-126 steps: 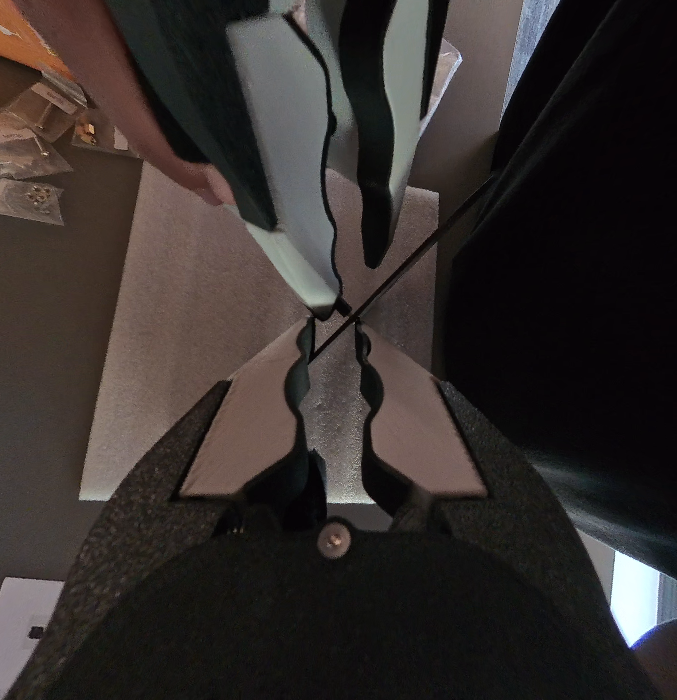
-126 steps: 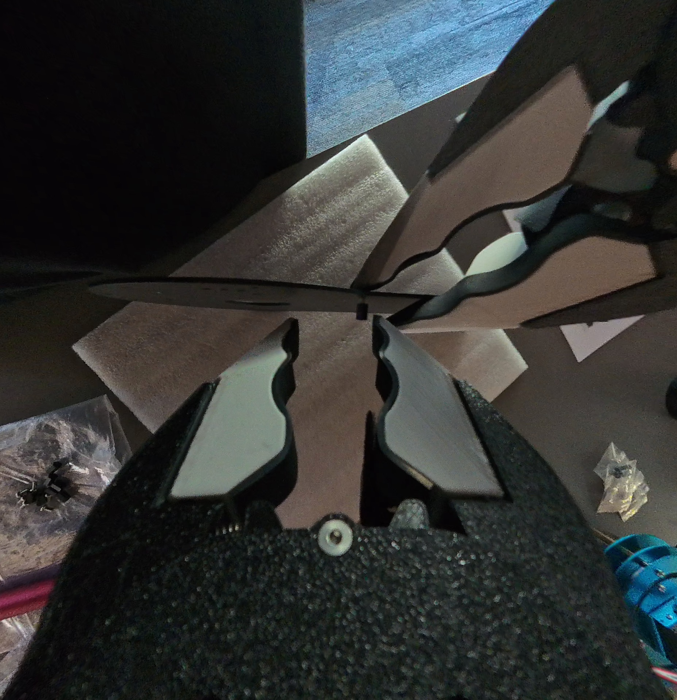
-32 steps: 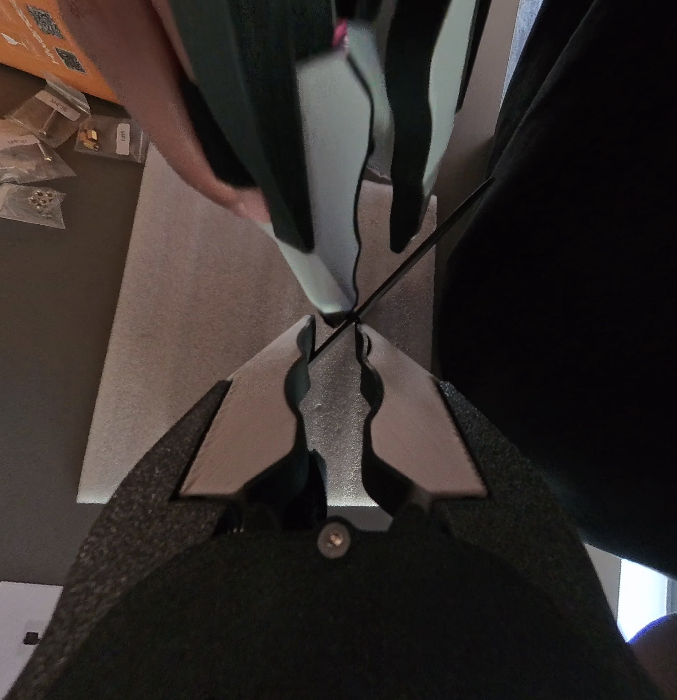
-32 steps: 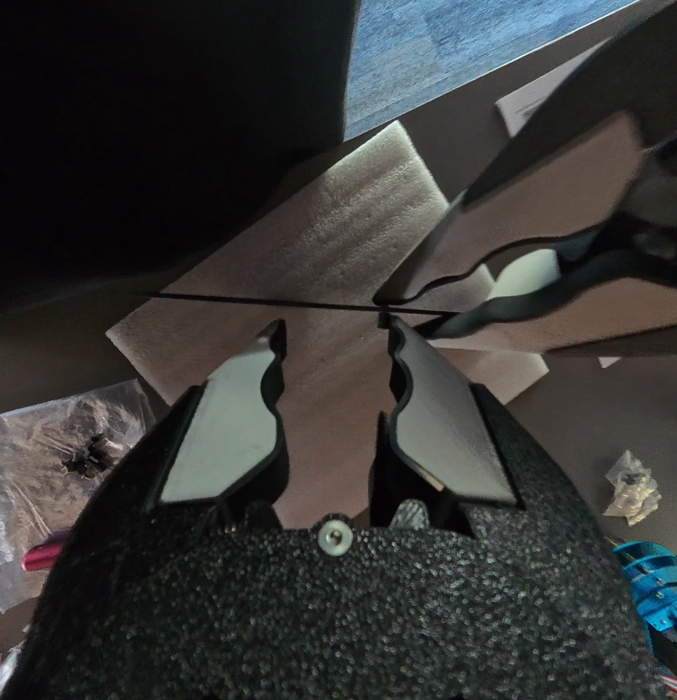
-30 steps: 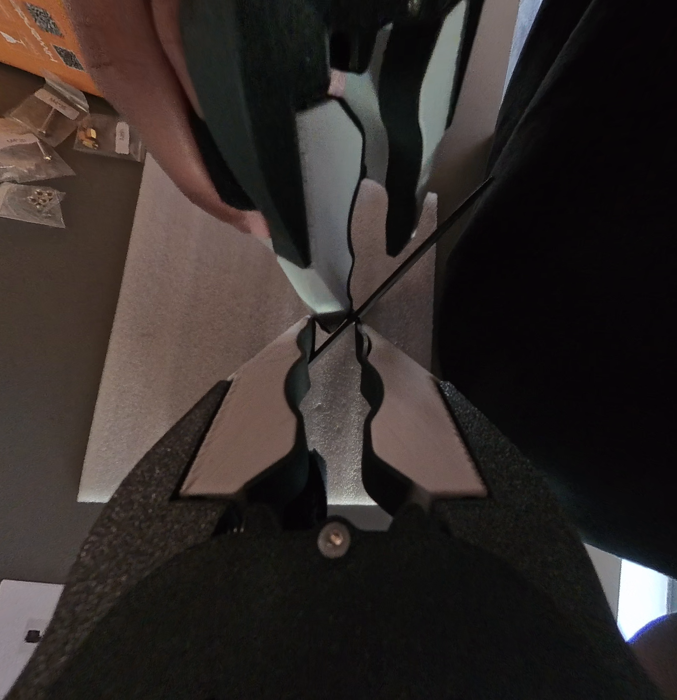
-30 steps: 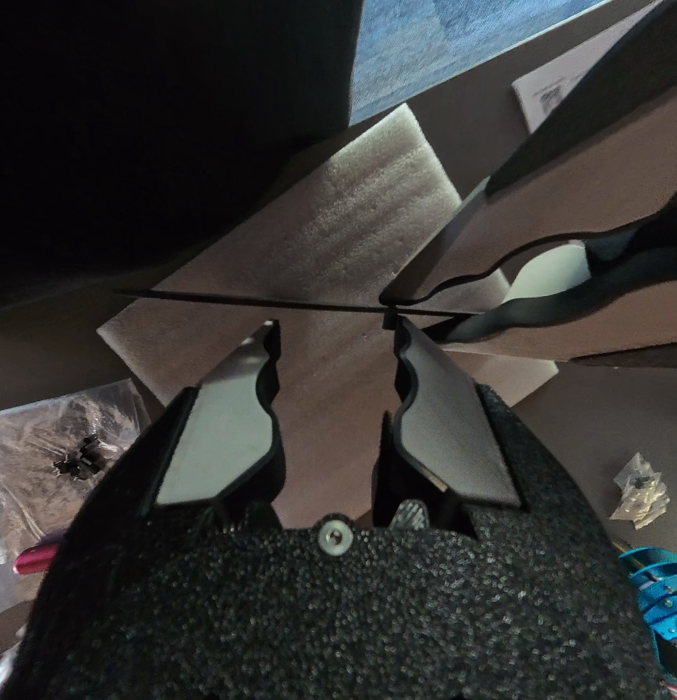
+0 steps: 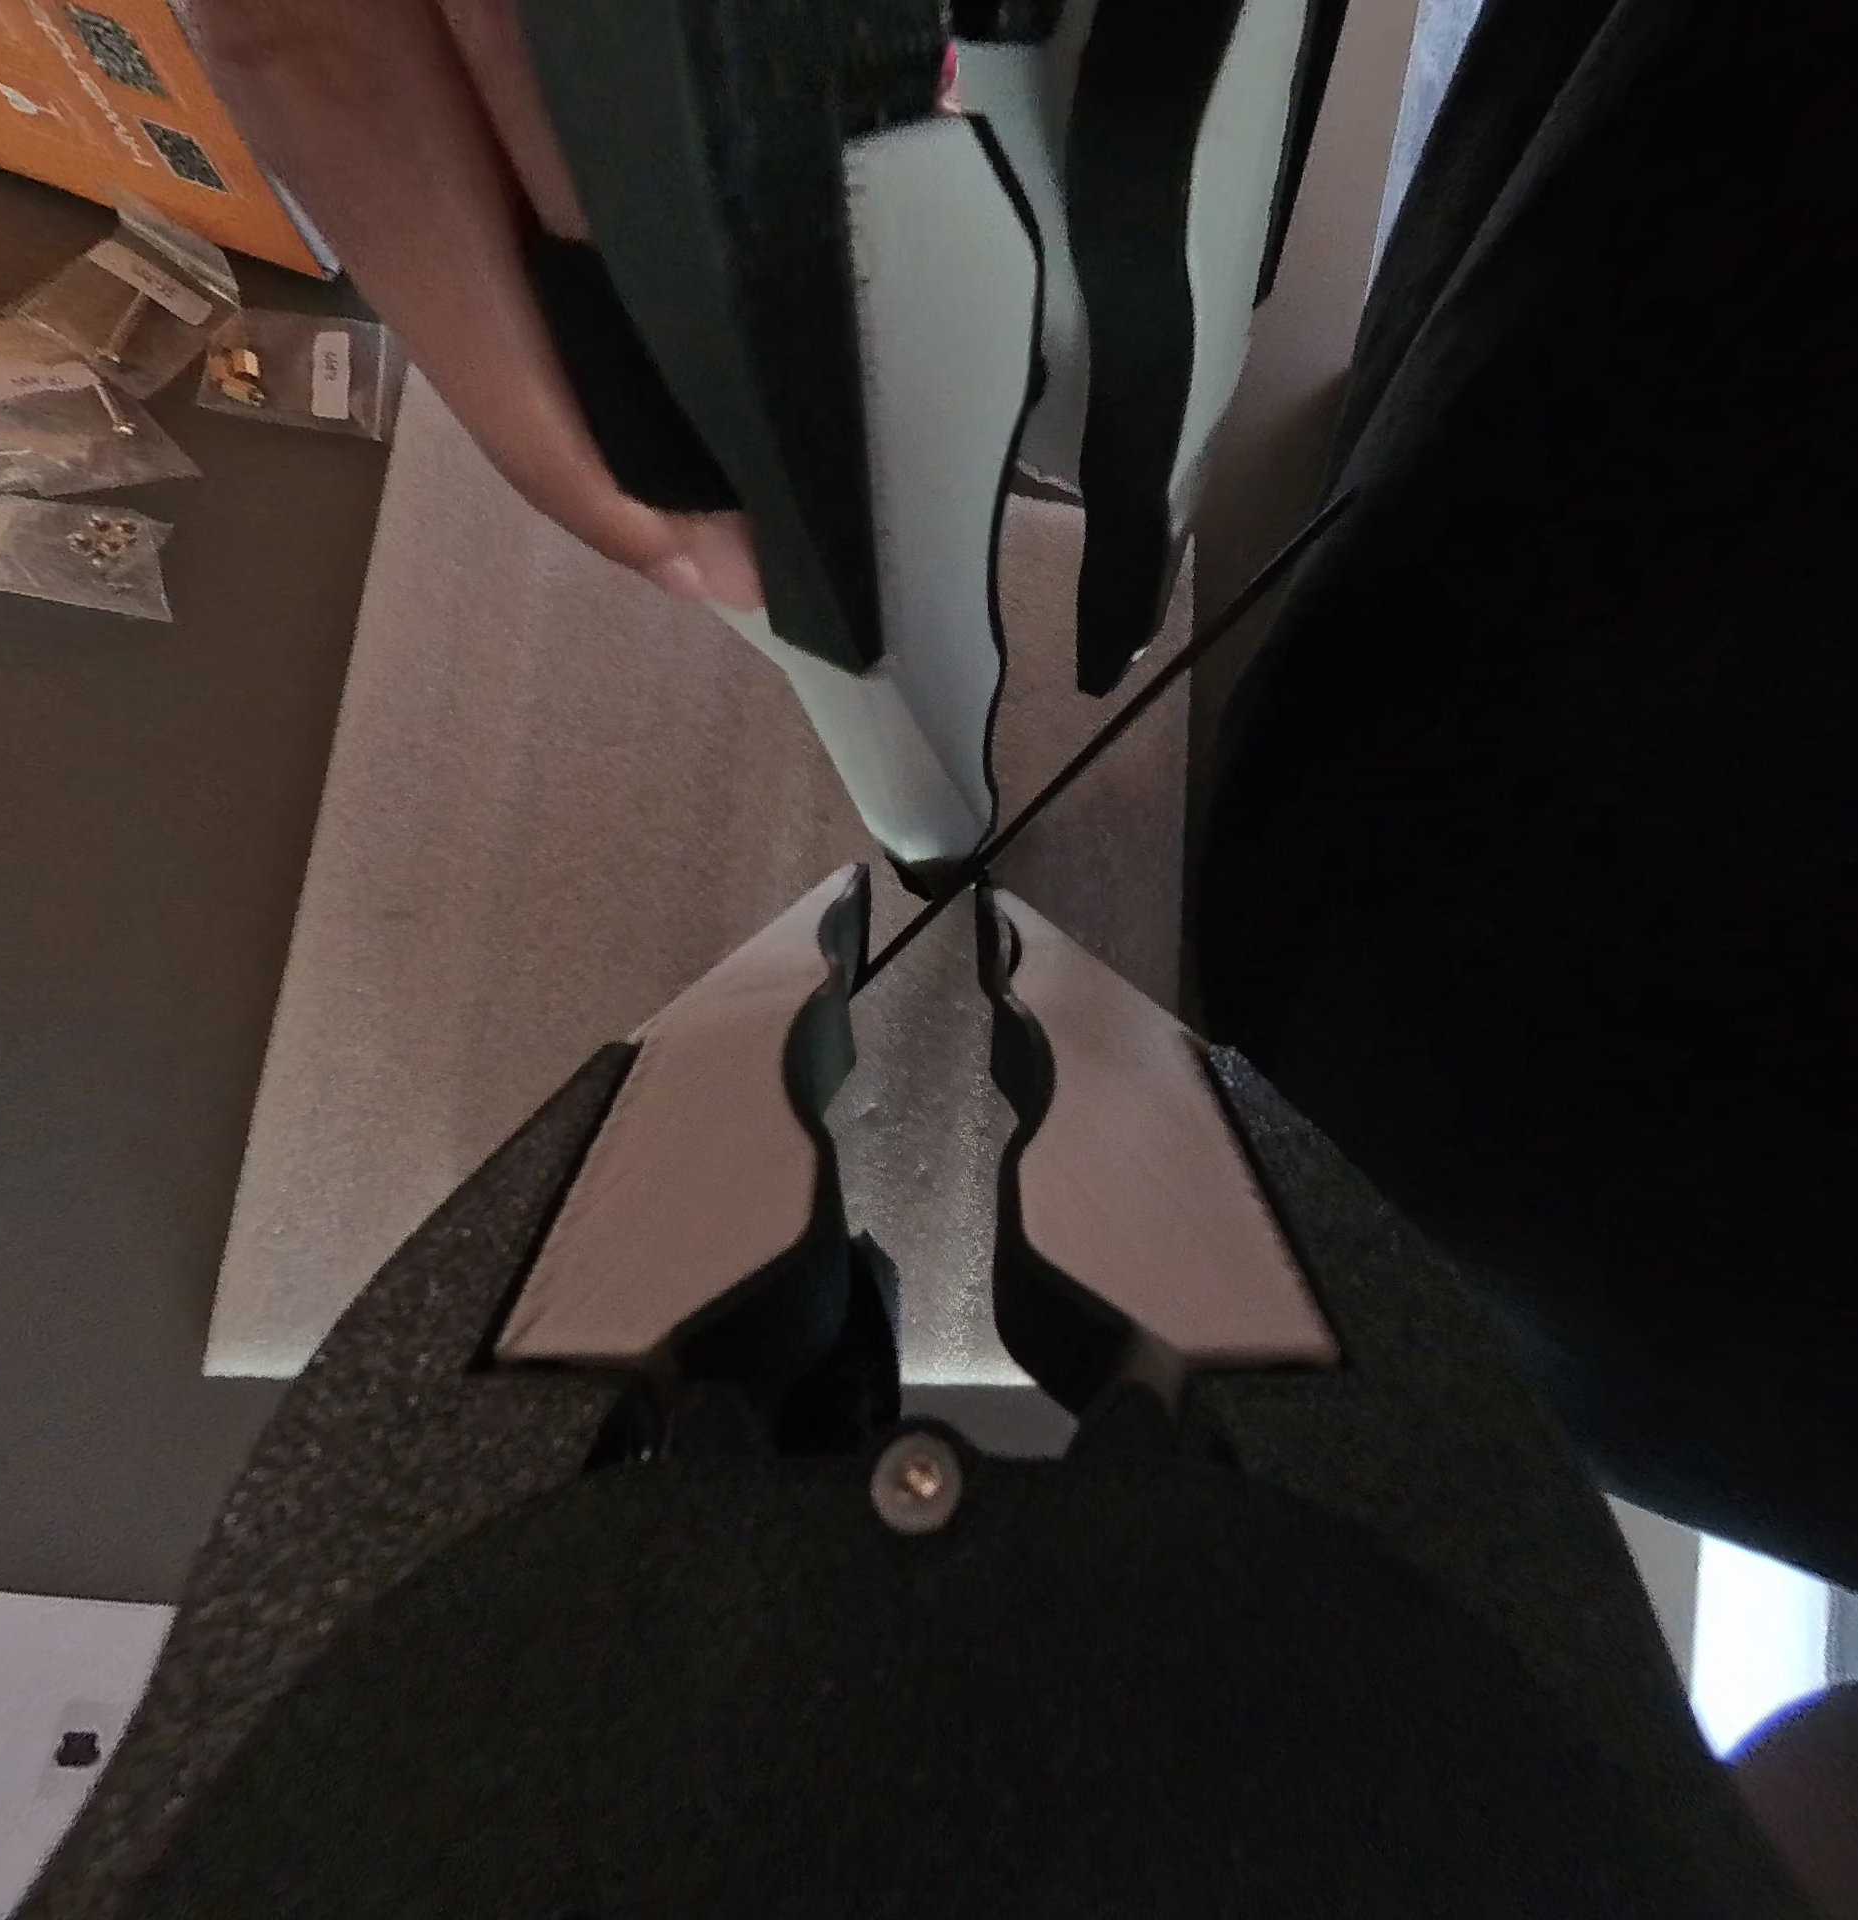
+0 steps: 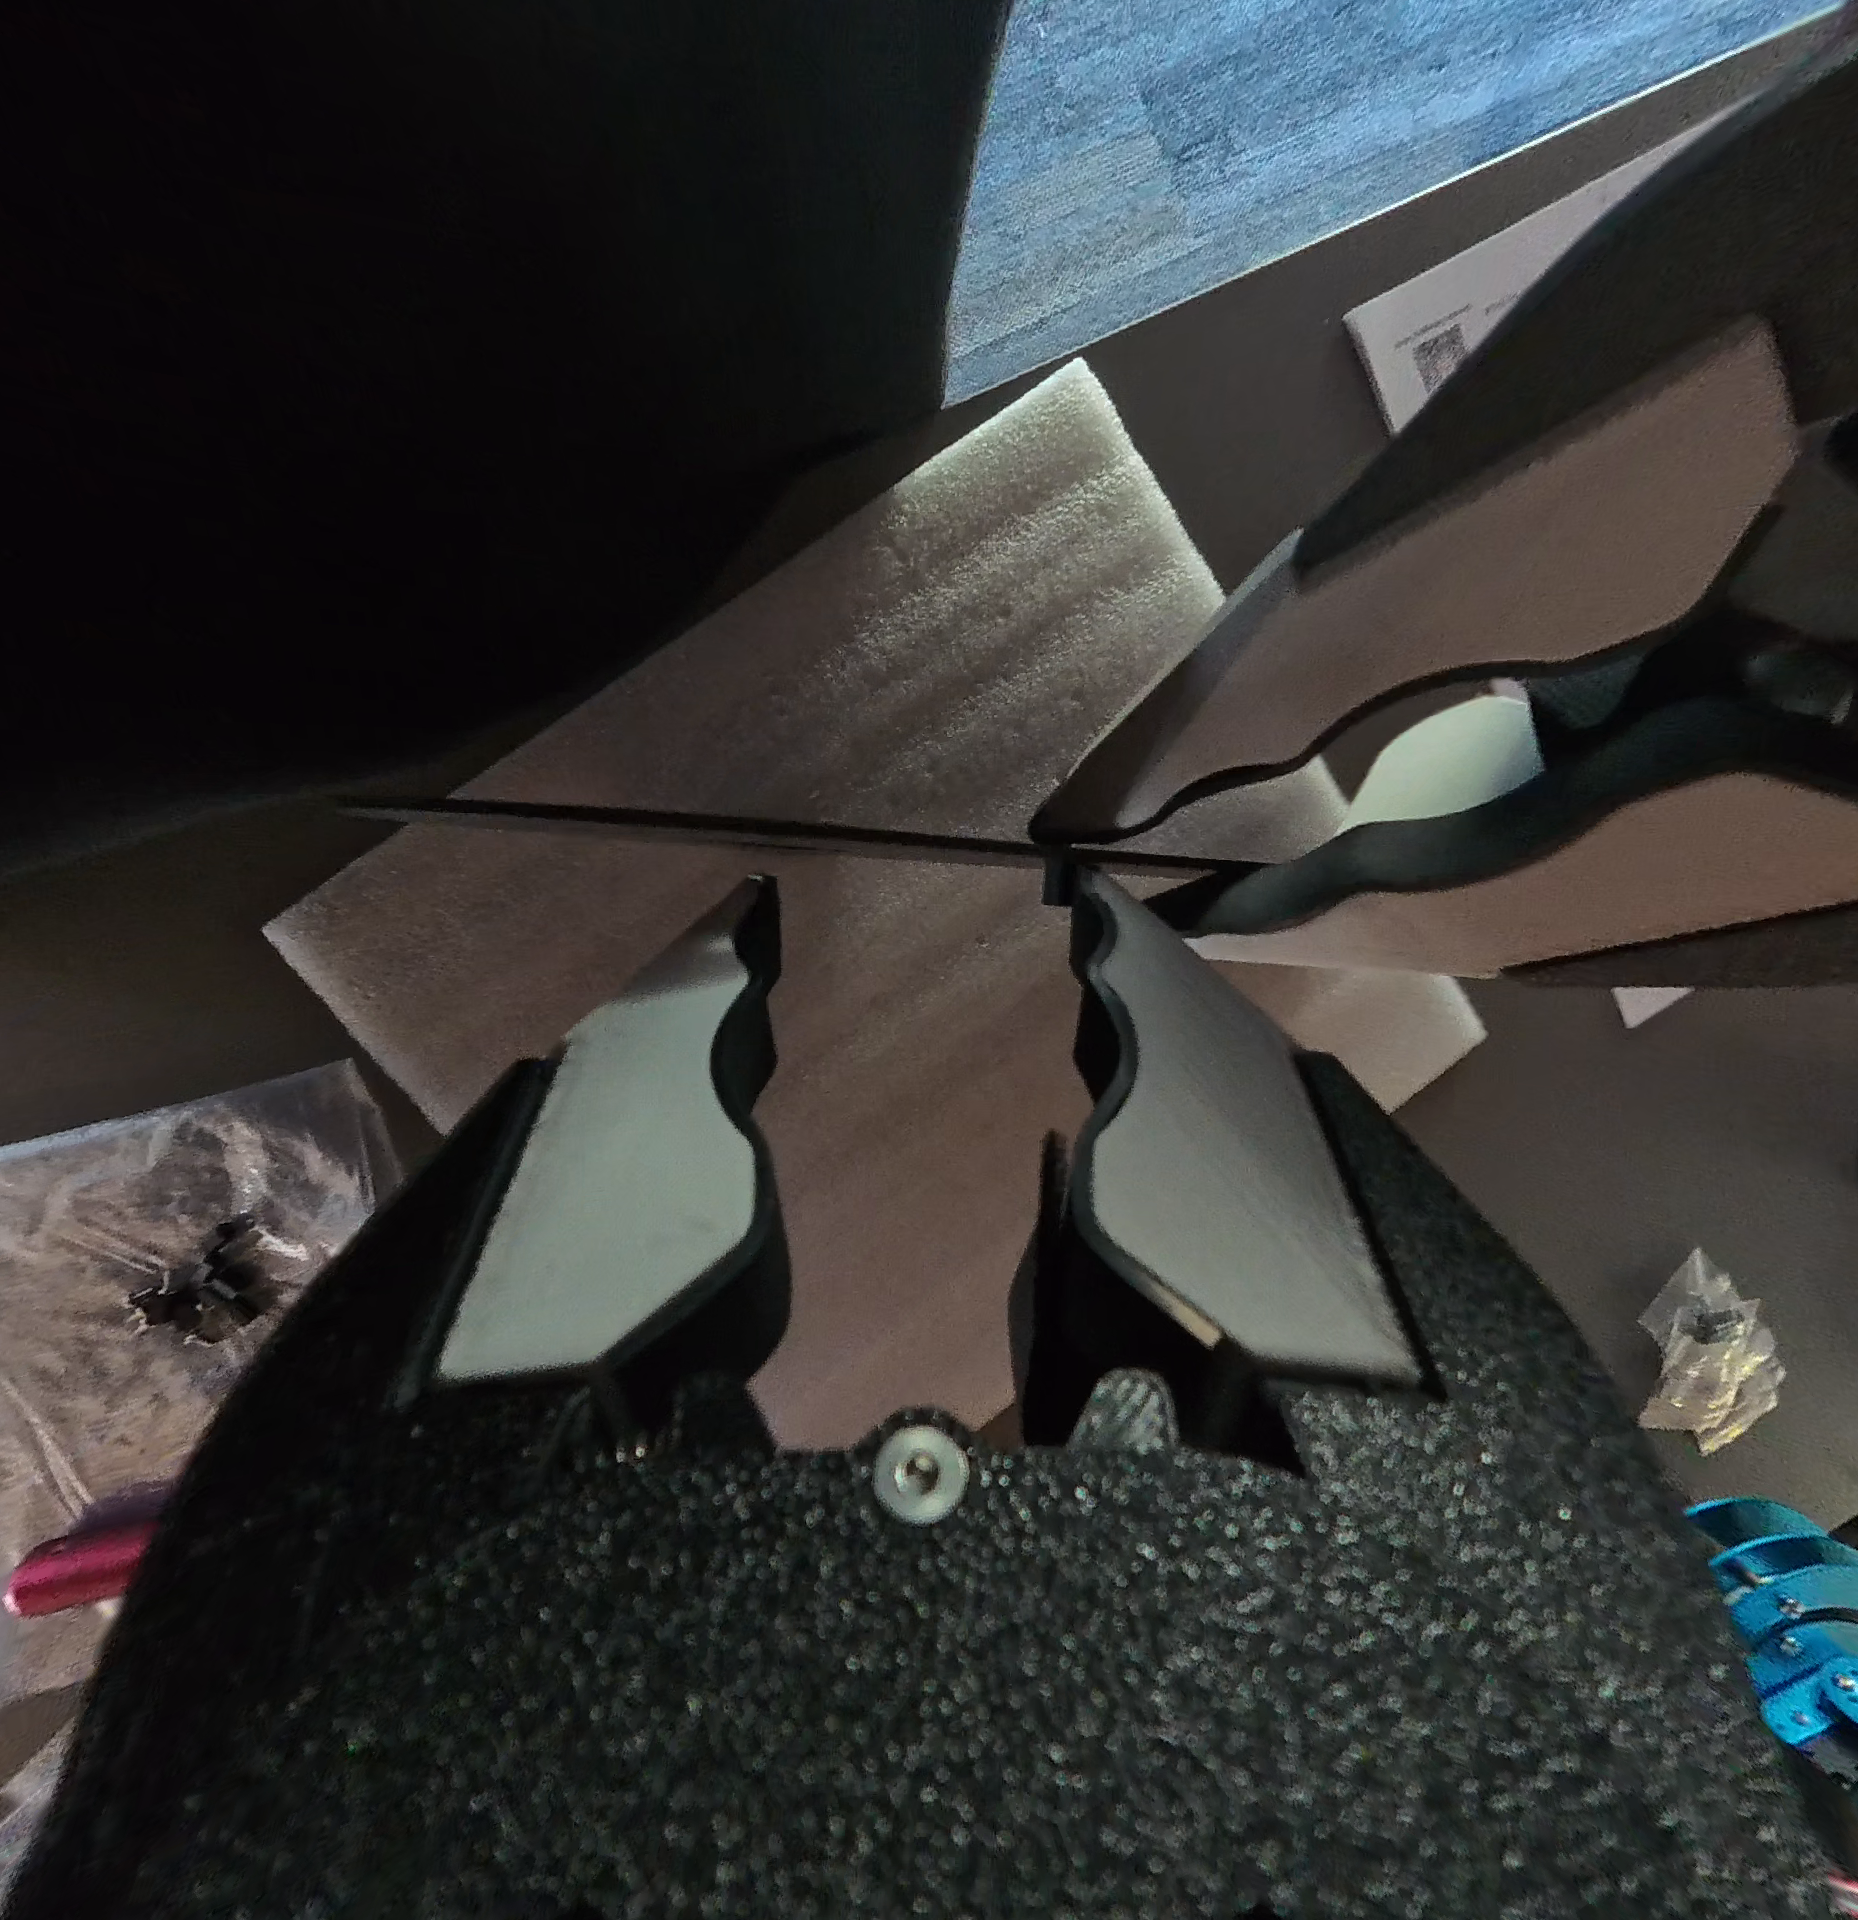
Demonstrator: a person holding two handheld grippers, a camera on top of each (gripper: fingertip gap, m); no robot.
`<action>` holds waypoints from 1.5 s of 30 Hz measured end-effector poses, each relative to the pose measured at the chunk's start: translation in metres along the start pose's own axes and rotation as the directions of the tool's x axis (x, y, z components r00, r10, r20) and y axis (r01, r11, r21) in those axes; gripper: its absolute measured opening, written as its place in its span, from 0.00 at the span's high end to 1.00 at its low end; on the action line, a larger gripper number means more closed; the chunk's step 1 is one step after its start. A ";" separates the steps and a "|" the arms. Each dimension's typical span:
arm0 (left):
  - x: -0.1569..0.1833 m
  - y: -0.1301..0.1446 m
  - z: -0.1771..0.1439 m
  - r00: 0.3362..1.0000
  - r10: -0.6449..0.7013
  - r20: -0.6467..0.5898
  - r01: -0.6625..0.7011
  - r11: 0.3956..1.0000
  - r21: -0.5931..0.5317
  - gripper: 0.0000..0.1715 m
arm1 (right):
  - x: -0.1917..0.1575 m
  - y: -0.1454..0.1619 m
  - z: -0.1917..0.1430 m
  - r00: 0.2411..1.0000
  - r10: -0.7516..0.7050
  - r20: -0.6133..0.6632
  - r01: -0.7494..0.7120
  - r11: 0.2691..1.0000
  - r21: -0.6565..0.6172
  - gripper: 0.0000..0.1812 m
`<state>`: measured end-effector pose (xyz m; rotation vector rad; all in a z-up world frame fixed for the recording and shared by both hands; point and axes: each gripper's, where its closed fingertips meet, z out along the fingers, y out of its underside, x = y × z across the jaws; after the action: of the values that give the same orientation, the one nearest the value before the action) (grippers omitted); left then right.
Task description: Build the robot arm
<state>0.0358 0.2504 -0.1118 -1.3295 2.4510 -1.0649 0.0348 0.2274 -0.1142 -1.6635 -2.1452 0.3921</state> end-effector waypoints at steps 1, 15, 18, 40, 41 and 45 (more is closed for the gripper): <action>-0.001 -0.001 0.001 1.000 0.003 0.005 -0.003 1.000 0.006 0.88 | 0.000 0.002 -0.001 1.000 0.010 0.010 -0.010 1.000 -0.013 0.70; -0.001 -0.001 0.001 1.000 0.004 0.003 -0.004 1.000 -0.004 0.89 | 0.001 0.000 -0.002 1.000 0.008 -0.008 -0.009 0.999 -0.031 0.72; -0.001 -0.001 0.002 1.000 0.006 0.006 -0.006 1.000 -0.005 0.89 | 0.002 0.000 -0.001 0.999 0.041 -0.019 -0.041 0.999 -0.012 0.72; -0.001 -0.002 0.001 1.000 0.012 0.021 -0.013 1.000 0.019 0.88 | 0.010 0.006 -0.008 0.996 0.047 -0.077 -0.052 0.996 -0.070 0.76; -0.002 -0.002 0.001 1.000 0.013 0.020 -0.014 1.000 0.018 0.88 | 0.008 0.004 -0.009 0.997 0.038 -0.073 -0.043 0.997 -0.068 0.77; -0.003 -0.003 0.003 1.000 0.017 0.020 -0.018 1.000 0.015 0.88 | 0.005 0.007 0.004 0.998 0.042 -0.051 -0.047 0.994 -0.098 0.74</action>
<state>0.0403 0.2502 -0.1124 -1.3056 2.4307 -1.0585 0.0384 0.2341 -0.1202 -1.7584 -2.1269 0.2590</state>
